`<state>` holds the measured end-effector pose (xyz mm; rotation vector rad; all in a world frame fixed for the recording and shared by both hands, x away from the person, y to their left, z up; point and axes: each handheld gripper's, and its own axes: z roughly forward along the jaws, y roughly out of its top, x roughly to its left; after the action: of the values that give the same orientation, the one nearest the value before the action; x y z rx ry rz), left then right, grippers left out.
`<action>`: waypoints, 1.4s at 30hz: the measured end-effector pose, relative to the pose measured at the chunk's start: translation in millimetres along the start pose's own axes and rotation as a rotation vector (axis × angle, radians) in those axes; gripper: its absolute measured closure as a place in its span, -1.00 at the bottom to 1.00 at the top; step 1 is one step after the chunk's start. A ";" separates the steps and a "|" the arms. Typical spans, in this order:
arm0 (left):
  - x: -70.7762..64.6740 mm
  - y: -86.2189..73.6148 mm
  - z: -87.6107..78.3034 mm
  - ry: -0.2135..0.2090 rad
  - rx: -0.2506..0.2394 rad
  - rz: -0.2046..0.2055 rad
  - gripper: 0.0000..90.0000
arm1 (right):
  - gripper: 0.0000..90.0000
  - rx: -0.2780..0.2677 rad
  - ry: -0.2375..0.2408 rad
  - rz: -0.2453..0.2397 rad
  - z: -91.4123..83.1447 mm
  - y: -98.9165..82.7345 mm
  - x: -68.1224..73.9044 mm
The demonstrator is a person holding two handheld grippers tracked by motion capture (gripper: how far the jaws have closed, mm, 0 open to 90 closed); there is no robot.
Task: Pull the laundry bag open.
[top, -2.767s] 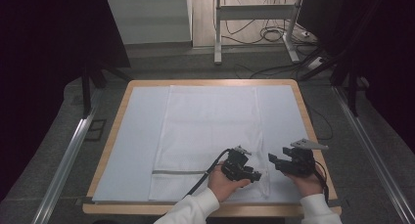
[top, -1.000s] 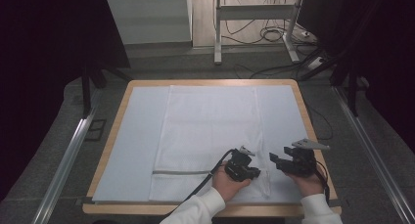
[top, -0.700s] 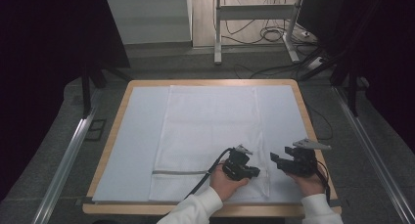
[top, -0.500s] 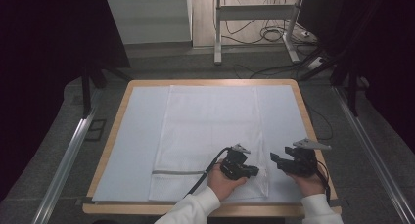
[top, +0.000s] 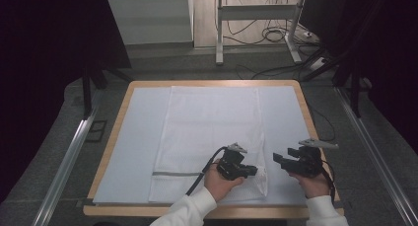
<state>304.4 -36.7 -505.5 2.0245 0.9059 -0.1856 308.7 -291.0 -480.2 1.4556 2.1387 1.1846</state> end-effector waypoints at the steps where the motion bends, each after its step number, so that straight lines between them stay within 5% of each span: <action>1: 0.1 0.0 -1.0 -0.001 -0.001 0.000 0.93 | -0.33 0.007 0.010 0.014 -0.4 0.7 0.3; 23: 0.5 -3.0 -9.6 -0.004 -0.011 0.006 0.93 | -0.36 0.054 0.107 0.075 4.1 3.7 3.4; 33: -0.5 -4.2 -6.4 -0.002 -0.004 0.012 0.93 | -0.33 0.105 0.187 0.121 20.7 7.0 12.4; 42: -0.4 -4.7 -7.1 -0.004 -0.007 0.011 0.93 | -0.28 0.136 0.202 0.140 32.5 6.9 17.6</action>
<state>299.5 -29.8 -504.2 2.0219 0.8918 -0.1801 326.0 -259.5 -491.5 1.6301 2.3241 1.3079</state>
